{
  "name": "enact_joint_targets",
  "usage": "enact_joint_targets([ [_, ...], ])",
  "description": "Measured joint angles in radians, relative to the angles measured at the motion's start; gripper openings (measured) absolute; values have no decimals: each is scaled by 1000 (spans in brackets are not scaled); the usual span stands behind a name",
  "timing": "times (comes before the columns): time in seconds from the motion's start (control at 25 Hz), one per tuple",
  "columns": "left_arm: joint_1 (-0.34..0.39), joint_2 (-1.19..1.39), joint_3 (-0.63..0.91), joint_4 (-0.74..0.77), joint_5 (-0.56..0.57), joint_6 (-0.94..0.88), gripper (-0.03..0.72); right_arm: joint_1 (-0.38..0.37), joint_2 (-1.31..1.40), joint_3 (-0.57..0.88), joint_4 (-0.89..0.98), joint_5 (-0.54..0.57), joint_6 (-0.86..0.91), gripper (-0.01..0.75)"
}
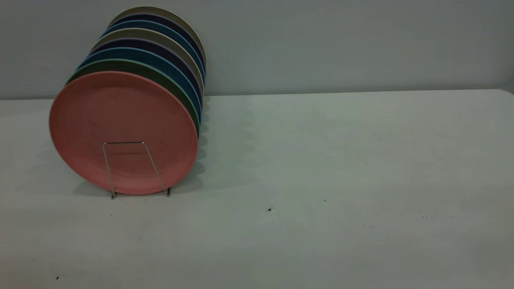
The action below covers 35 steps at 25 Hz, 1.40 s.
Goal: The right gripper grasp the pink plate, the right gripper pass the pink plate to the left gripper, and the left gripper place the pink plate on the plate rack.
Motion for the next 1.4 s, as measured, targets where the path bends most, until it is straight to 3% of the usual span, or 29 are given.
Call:
enact_joint_targets([
  [0.28,-5,-165,0,1,5,9,474,0,-278,48,13,-23,-26,428],
  [0.48,-49,-238,17,2,4,25,474,0,-411,55,13,-28,-27,428],
  [1.4,-67,-249,61,-69,-23,-2,474,0,-432,75,37,-65,-28,428],
])
